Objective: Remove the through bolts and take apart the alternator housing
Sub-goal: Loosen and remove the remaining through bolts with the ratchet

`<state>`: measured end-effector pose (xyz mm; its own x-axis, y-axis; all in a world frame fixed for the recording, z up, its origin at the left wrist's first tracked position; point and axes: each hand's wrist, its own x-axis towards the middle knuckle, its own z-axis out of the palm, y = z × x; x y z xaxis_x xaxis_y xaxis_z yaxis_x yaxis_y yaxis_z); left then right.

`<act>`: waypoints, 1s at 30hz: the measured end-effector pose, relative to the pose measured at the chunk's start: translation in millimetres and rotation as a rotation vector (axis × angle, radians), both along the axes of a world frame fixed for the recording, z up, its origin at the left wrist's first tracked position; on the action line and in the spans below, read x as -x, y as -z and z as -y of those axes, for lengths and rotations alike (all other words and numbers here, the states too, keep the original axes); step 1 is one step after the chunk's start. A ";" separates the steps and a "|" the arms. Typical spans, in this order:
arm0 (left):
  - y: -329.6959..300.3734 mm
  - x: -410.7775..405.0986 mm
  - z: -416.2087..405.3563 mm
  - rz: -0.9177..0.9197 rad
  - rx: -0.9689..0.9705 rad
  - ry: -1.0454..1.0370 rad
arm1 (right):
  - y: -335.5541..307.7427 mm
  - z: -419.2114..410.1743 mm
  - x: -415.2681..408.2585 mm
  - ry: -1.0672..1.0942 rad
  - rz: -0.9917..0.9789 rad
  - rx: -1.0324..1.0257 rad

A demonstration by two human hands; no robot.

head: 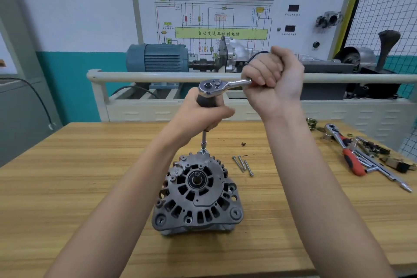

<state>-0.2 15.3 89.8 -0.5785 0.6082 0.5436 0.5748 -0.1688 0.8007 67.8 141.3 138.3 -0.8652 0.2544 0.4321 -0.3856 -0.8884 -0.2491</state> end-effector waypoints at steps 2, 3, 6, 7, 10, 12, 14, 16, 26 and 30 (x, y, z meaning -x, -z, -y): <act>-2.0 0.1 1.9 -0.020 0.024 0.081 | -6.0 -2.9 8.9 -0.113 0.038 0.005; -1.9 -0.5 0.4 -0.011 0.024 0.094 | -7.5 -3.4 11.2 -0.134 0.045 0.005; 1.4 0.2 -6.3 0.080 -0.034 0.080 | -4.0 -2.4 8.3 -0.079 0.031 0.039; 2.7 0.6 -8.5 0.101 -0.075 0.044 | 0.4 -0.3 5.2 -0.025 0.011 0.054; 6.4 -0.5 -16.1 0.159 -0.214 -0.144 | 17.9 14.4 -9.2 0.214 -0.089 0.050; 8.9 -3.9 -20.5 0.151 -0.261 -0.223 | 24.6 21.5 -17.4 0.319 -0.132 0.037; 10.6 -5.1 -19.3 0.095 -0.221 -0.210 | 22.5 16.5 -18.6 0.284 -0.123 0.028; 8.9 -2.2 -12.2 0.037 -0.108 -0.114 | 15.1 4.0 -11.9 0.129 -0.075 0.043; 5.8 2.4 -13.9 0.102 -0.072 0.045 | 2.0 -5.2 5.0 -0.035 0.011 0.062; 11.9 -3.7 -20.0 0.099 -0.230 -0.164 | 22.2 14.2 -15.4 0.246 -0.130 0.051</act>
